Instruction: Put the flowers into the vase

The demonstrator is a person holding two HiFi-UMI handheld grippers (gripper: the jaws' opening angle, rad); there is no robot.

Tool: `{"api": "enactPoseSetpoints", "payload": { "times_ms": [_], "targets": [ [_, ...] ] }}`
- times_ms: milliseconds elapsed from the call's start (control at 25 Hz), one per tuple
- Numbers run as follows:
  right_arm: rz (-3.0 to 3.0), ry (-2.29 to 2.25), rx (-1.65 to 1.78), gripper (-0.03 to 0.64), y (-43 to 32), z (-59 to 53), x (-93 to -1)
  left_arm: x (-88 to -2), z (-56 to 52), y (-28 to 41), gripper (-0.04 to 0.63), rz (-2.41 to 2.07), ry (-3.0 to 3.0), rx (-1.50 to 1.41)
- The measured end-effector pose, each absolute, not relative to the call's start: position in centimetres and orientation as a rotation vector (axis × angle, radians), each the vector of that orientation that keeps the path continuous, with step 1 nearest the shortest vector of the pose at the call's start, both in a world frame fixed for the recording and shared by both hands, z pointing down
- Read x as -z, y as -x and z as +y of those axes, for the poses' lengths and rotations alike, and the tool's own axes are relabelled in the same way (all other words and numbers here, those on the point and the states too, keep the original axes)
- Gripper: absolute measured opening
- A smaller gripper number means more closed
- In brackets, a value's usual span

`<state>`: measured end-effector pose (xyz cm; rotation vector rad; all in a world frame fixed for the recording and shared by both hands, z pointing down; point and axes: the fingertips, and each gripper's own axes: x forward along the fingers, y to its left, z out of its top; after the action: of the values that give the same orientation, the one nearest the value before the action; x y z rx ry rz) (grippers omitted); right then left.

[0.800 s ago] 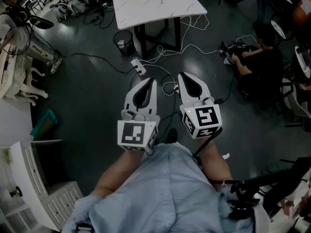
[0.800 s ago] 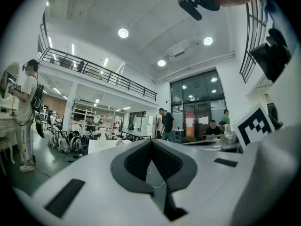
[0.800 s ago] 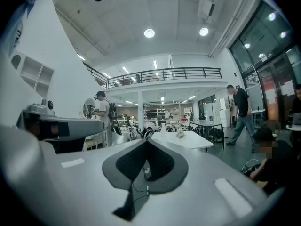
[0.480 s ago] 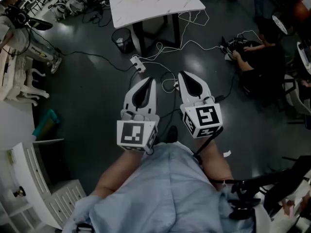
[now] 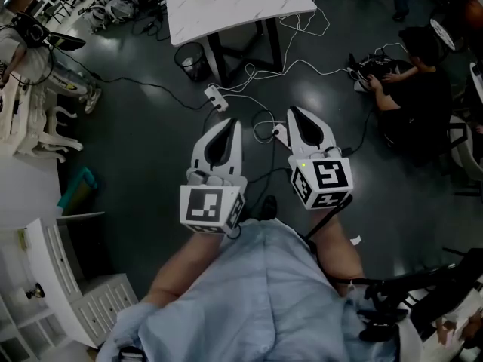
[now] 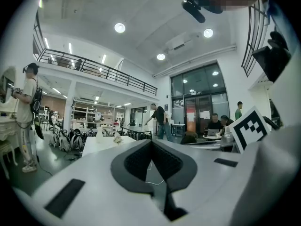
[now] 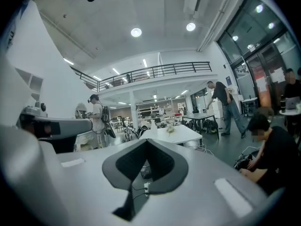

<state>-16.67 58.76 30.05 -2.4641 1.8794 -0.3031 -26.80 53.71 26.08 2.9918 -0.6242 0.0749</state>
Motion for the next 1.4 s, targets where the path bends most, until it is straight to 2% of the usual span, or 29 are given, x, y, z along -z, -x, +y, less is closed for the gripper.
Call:
{"api": "enactPoseSetpoints", "payload": {
  "times_ms": [560,800,1120,1400],
  "targets": [
    [1.881,2.474,0.374,0.002,11.2,52.0,-32.6,-28.8,46.4,21.9,0.005,-0.636,-2.952,-0.074],
    [1.911,2.473,0.404,0.002,7.8,42.4,-34.7,-31.2,37.1,17.9,0.005,-0.628,-2.914,-0.078],
    [1.997,2.446,0.371,0.002,3.5,26.7,-32.6,-28.9,23.1,12.4,0.005,-0.603,-2.919,-0.021],
    [1.994,2.476,0.287,0.002,0.0,20.5,-29.8,-28.0,17.2,9.7,0.005,-0.563,-2.913,0.032]
  ]
}}
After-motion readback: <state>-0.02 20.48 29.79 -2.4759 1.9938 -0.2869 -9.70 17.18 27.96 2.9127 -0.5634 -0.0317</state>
